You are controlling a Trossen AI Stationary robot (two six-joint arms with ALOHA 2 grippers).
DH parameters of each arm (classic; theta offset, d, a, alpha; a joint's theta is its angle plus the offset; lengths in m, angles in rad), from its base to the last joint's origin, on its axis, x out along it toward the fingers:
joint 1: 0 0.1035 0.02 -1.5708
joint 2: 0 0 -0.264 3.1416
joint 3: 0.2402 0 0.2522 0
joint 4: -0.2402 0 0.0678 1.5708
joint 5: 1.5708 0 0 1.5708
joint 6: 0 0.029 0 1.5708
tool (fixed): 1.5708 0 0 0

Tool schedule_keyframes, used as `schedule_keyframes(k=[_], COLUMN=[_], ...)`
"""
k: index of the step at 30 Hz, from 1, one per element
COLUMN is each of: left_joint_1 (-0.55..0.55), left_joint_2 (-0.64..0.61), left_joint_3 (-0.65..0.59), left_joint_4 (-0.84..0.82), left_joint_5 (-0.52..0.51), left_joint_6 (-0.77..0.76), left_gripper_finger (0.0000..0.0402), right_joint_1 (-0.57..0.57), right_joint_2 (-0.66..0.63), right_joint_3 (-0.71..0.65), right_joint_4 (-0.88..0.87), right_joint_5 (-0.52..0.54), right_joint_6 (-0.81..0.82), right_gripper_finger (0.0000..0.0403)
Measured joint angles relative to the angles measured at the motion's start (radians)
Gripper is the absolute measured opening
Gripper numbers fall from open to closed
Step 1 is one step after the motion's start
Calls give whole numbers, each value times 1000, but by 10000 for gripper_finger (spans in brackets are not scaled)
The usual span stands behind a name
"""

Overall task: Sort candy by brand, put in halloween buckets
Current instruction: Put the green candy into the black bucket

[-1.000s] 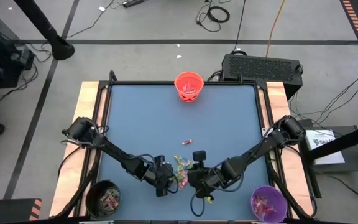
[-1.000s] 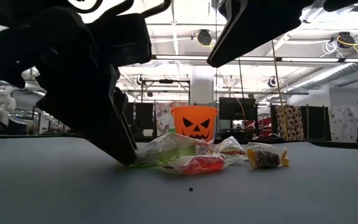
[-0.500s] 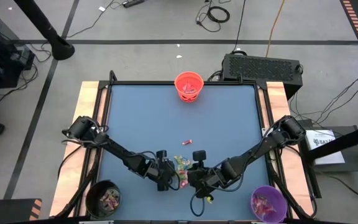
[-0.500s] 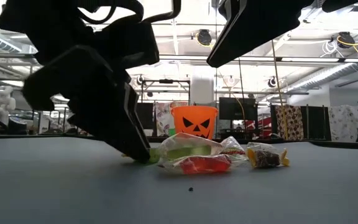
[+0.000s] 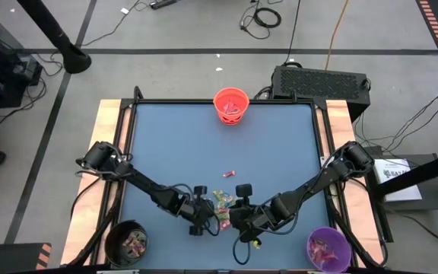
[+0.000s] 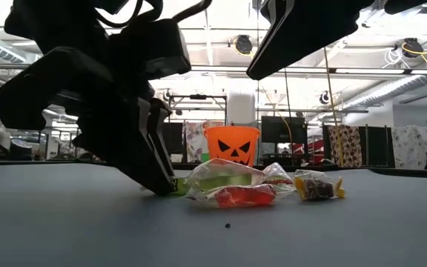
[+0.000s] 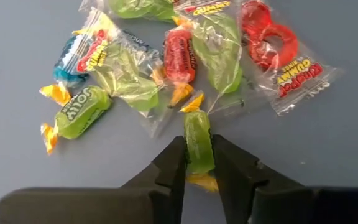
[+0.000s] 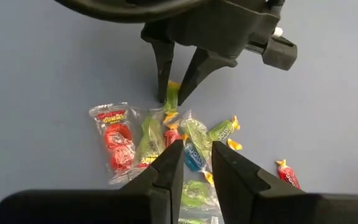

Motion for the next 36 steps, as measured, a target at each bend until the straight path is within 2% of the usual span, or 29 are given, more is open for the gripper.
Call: schedule_keyframes(k=[8, 12, 15, 18, 22, 26, 29, 32, 36], left_joint_1=[0, -4, -5, -5, -6, -4, -4, -4, -10], left_joint_2=[-16, -87, -173, -267, -413, -548, -621, -673, -708], left_joint_3=[-1, -4, -3, -3, -3, -3, -3, -3, -3], left_joint_4=[-21, -105, -181, -277, -371, -363, -335, -303, -308], left_joint_5=[16, 25, -12, -92, -252, -483, -613, -668, -685], left_joint_6=[39, 31, 22, 27, 70, 122, 79, 72, 99], left_gripper_finger=[60, 58, 58, 57, 56, 56, 56, 56, 60], right_joint_1=[0, 0, 0, 0, 0, 0, -1, -2, -2], right_joint_2=[0, 0, 0, 0, 0, 0, 0, 0, 0], right_joint_3=[0, 0, 0, 0, 0, 0, 0, 0, 0], right_joint_4=[-3, -14, -24, -28, -30, -31, -31, -30, -29], right_joint_5=[8, 8, 8, 8, 8, 9, 10, 10, 10], right_joint_6=[-3, -3, 1, 2, 4, 4, 4, 8, 18], right_gripper_finger=[75, 75, 75, 75, 75, 75, 75, 75, 75])
